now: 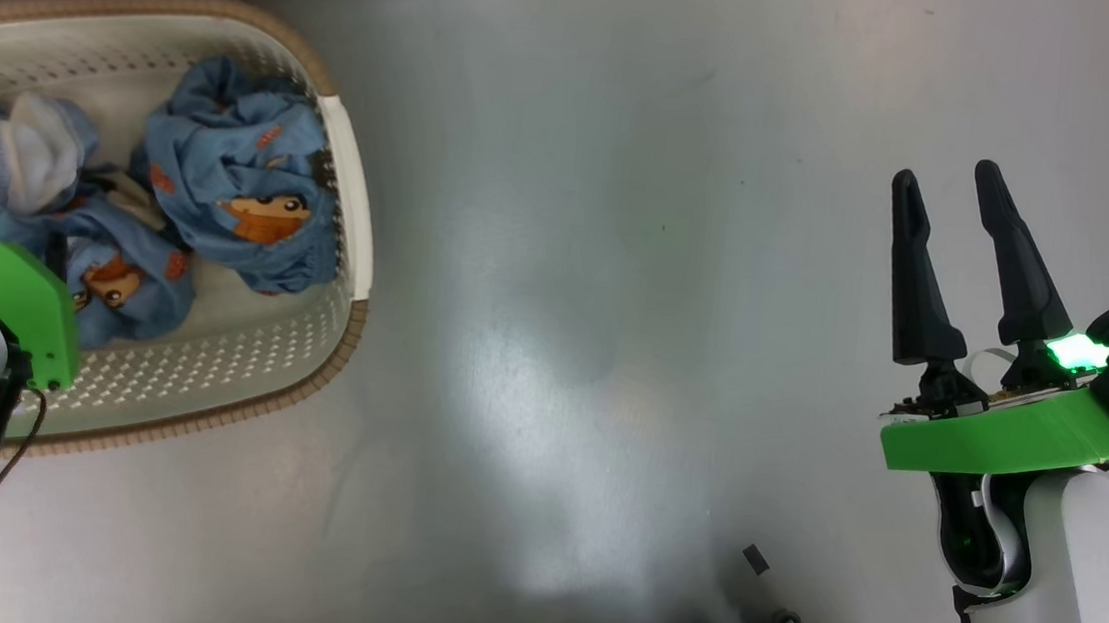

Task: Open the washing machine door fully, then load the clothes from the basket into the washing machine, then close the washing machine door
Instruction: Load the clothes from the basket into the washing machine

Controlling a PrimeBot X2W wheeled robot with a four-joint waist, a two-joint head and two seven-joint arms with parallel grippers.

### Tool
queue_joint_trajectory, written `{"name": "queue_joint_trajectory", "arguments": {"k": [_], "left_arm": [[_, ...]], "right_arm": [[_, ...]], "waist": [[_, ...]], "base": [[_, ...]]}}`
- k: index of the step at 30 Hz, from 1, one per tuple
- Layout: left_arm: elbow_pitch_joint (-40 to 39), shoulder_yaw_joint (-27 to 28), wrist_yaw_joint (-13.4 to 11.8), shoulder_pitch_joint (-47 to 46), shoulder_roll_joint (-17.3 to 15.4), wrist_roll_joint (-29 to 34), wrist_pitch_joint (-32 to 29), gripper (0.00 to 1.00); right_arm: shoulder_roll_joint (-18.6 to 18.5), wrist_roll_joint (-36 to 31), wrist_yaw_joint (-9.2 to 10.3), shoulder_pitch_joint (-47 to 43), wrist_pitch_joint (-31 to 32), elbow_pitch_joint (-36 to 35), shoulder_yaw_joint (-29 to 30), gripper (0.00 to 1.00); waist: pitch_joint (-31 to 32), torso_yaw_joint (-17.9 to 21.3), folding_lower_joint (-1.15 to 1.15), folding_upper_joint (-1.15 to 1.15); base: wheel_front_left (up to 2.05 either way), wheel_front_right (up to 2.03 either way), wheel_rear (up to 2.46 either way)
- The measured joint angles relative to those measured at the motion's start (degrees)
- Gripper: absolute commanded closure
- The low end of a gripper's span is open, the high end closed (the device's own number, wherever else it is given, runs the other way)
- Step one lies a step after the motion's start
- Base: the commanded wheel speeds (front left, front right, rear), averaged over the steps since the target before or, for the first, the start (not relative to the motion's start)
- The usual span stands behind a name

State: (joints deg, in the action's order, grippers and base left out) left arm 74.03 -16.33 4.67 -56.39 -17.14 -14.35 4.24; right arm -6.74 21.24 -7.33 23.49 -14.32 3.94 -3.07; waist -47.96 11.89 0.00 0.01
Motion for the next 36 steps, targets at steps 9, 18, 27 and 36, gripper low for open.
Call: {"name": "queue_joint_trajectory", "arguments": {"k": [9,18,27,36], "left_arm": [[0.1,-0.7,-0.4,-0.4,-0.2,-0.1,-2.0,1.0],[0.1,2.1,-0.4,0.8,2.4,-4.7,2.0,1.0],[0.0,2.9,1.7,5.8,5.9,-7.7,9.0,1.0],[-9.9,5.7,2.4,12.6,7.2,-9.4,10.0,1.0]], "right_arm": [[0.2,0.0,0.0,0.0,0.0,-0.3,0.0,0.0],[0.1,-0.2,0.0,-0.3,0.0,0.6,1.0,0.0],[-1.5,-0.2,0.0,-4.2,0.0,2.1,1.9,0.0],[-2.9,-0.2,0.0,-8.2,0.0,3.4,2.3,0.0]], "waist": [[-1.1,0.6,0.0,0.0],[1.9,-0.8,0.0,0.0],[9.3,-3.4,0.0,0.0],[17.8,-6.2,0.0,0.0]], "base": [[0.0,0.0,0.0],[0.0,0.0,0.0],[0.0,0.0,0.0],[0.0,0.0,0.0]]}}
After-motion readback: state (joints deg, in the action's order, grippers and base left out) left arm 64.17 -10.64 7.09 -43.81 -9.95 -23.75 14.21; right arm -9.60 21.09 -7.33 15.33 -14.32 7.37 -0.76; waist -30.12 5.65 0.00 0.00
